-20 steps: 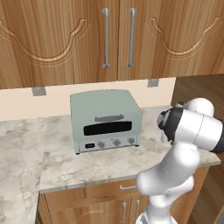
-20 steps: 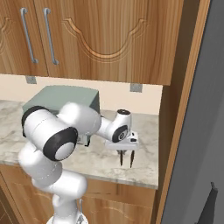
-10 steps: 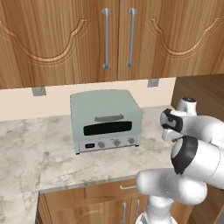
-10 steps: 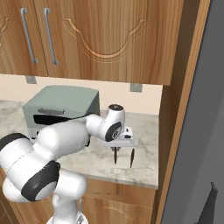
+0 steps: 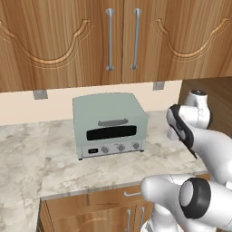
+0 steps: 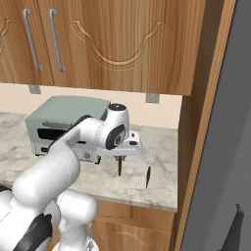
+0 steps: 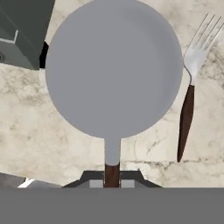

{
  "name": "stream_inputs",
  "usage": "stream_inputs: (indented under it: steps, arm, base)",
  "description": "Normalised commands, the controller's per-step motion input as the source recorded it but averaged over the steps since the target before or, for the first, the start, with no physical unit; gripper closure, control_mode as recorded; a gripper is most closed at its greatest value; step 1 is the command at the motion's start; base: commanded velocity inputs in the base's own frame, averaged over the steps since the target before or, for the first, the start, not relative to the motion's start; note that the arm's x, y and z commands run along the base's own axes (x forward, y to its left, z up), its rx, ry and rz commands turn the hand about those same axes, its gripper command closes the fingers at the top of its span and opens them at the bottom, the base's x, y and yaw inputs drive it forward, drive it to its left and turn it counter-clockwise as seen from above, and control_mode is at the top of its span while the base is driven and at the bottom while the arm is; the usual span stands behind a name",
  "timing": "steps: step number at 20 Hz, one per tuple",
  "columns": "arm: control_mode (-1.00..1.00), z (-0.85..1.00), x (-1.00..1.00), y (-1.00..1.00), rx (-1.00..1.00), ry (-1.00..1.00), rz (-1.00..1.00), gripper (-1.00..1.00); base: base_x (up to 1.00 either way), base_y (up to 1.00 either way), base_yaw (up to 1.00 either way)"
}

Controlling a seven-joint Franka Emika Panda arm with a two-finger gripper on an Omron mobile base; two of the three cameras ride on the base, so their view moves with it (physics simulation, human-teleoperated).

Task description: Take the fork and place it on the left side of the plate. Then take the spoon and place it on the right side of the plate. Make sure they're directly next to the plate.

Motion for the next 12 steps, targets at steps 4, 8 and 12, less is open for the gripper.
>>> stream_inputs:
  steps: [4, 8, 12]
  arm:
    - [-1.00, 0.59, -0.44, 0.17, 0.00, 0.00, 0.00, 1.00]
    - [-1.00, 0.46, -0.51, 0.18, 0.00, -0.01, 0.00, 1.00]
    - [-1.00, 0.33, -0.63, 0.17, 0.00, -0.08, 0.02, 1.00]
  base:
    - [0.00, 0.00, 0.00]
    - [0.00, 0.00, 0.00]
    - [0.00, 0.00, 0.00]
